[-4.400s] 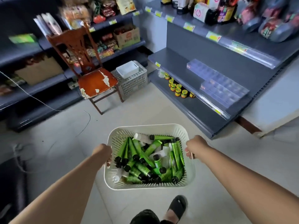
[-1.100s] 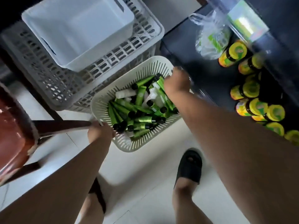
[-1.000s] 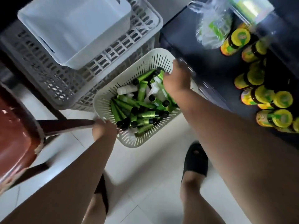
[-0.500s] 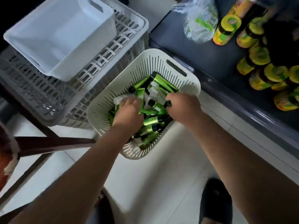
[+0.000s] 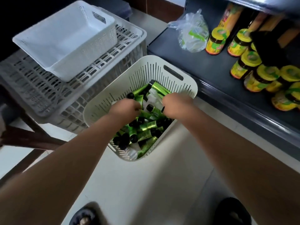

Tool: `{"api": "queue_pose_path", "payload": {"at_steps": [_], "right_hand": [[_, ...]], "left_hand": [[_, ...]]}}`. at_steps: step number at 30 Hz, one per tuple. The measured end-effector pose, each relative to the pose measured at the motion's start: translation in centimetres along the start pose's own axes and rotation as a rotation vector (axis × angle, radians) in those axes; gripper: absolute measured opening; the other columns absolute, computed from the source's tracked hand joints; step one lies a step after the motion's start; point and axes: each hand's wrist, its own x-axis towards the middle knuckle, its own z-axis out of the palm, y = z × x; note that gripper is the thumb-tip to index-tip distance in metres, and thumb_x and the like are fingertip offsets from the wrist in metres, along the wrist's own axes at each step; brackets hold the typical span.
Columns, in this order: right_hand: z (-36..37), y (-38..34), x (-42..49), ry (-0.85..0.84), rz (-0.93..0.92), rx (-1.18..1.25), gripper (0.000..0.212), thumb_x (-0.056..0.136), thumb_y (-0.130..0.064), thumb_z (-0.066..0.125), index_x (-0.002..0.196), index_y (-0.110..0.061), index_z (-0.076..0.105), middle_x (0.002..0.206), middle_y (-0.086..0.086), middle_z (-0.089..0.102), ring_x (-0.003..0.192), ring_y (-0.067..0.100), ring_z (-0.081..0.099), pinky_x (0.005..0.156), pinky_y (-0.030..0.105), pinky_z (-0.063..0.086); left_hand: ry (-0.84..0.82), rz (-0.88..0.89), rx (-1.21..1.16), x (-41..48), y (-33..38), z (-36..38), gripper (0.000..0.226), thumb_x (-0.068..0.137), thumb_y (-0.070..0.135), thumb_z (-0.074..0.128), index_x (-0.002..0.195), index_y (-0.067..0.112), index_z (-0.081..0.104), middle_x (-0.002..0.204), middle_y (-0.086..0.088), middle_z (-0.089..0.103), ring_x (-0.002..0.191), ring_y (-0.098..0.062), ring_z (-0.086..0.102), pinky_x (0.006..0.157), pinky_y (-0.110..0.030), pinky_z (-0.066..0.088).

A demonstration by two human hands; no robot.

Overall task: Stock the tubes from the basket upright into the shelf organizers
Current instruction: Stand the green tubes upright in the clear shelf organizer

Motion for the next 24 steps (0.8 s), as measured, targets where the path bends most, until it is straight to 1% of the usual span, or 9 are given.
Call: {"api": "queue_pose_path", "payload": {"at_steps": [3,5,7,8,10,12,16,20,24], "right_hand": [[0.4,0.1,0.3,0.035,-0.008,0.057,0.007,0.084,-0.019,0.059,0.08,-0.019,0.064,0.076,-0.003,0.058,0.065,0.018,0.056,0.059,0.026,0.043],[0.0,0.5,0.4,0.11,-0.002,0.156,0.016,0.083,-0.025,0.064,0.071,-0.016,0.06,0.069,-0.002,0.057,0.062,0.018,0.055,0.056,0.025,0.04],[-0.7,0.9,0.4,0.145,0.023,0.347,0.027,0.08,-0.029,0.068,0.064,-0.014,0.053,0.061,0.0,0.054,0.058,0.021,0.056,0.05,0.025,0.038],[-1.4,1.1,0.2,0.146,0.048,0.489,0.024,0.079,-0.027,0.07,0.066,-0.013,0.055,0.06,0.002,0.058,0.057,0.021,0.06,0.05,0.027,0.046],[-3.0,1.3,-0.3,0.136,0.092,0.779,0.013,0.077,-0.02,0.068,0.079,-0.007,0.067,0.066,0.008,0.071,0.057,0.023,0.072,0.062,0.039,0.063],[-4.8,1.4,-1.1,0.122,0.119,0.979,0.008,0.078,-0.013,0.067,0.086,-0.012,0.07,0.075,0.011,0.075,0.059,0.023,0.075,0.07,0.044,0.065],[-9.7,1.4,-2.5,0.105,0.077,1.174,0.02,0.077,0.0,0.069,0.084,-0.018,0.066,0.098,0.023,0.071,0.069,0.035,0.076,0.074,0.051,0.063],[-16.1,1.3,-4.7,0.09,0.022,1.274,0.021,0.083,0.004,0.07,0.09,-0.016,0.067,0.109,0.02,0.07,0.074,0.035,0.076,0.08,0.045,0.063],[-19.4,1.7,-9.4,0.247,-0.026,1.499,0.018,0.083,-0.013,0.082,0.097,-0.011,0.071,0.093,0.011,0.076,0.071,0.027,0.077,0.077,0.039,0.064]], "left_hand": [[0.018,-0.022,-0.145,-0.1,0.4,-0.1,0.011,0.098,0.032,0.062,0.1,0.027,0.071,0.09,0.002,0.068,0.08,-0.02,0.065,0.077,-0.042,0.06],[0.033,-0.057,-0.368,0.1,0.3,-0.8,0.007,0.095,0.032,0.069,0.09,0.027,0.072,0.086,0.002,0.07,0.074,-0.016,0.067,0.071,-0.039,0.062],[0.085,-0.105,-0.62,-0.1,0.7,-2.3,0.008,0.091,0.027,0.075,0.086,0.021,0.074,0.083,-0.003,0.073,0.069,-0.017,0.067,0.064,-0.035,0.061],[0.116,-0.127,-0.738,-0.3,1.0,-3.2,0.008,0.09,0.024,0.077,0.086,0.017,0.075,0.083,-0.006,0.073,0.07,-0.018,0.067,0.063,-0.034,0.062],[0.154,-0.171,-0.961,-1.2,1.5,-5.3,0.011,0.09,0.019,0.077,0.093,0.008,0.074,0.084,-0.012,0.07,0.074,-0.023,0.067,0.068,-0.036,0.064],[0.175,-0.171,-1.129,-2.1,2.0,-7.7,0.016,0.092,0.014,0.075,0.101,0.002,0.071,0.088,-0.013,0.069,0.082,-0.026,0.069,0.078,-0.041,0.064],[0.254,-0.123,-1.362,-4.4,3.3,-12.9,0.015,0.095,0.006,0.067,0.109,0.003,0.061,0.1,-0.015,0.068,0.095,-0.028,0.07,0.079,-0.04,0.063],[0.357,-0.162,-1.443,-7.3,5.6,-17.4,0.01,0.094,0.007,0.068,0.097,0.011,0.059,0.092,-0.013,0.069,0.085,-0.026,0.072,0.083,-0.046,0.062],[0.5,-0.262,-1.665,-10.3,8.3,-20.6,0.017,0.091,0.011,0.074,0.102,0.007,0.062,0.087,-0.011,0.076,0.083,-0.024,0.074,0.076,-0.041,0.064]]}}
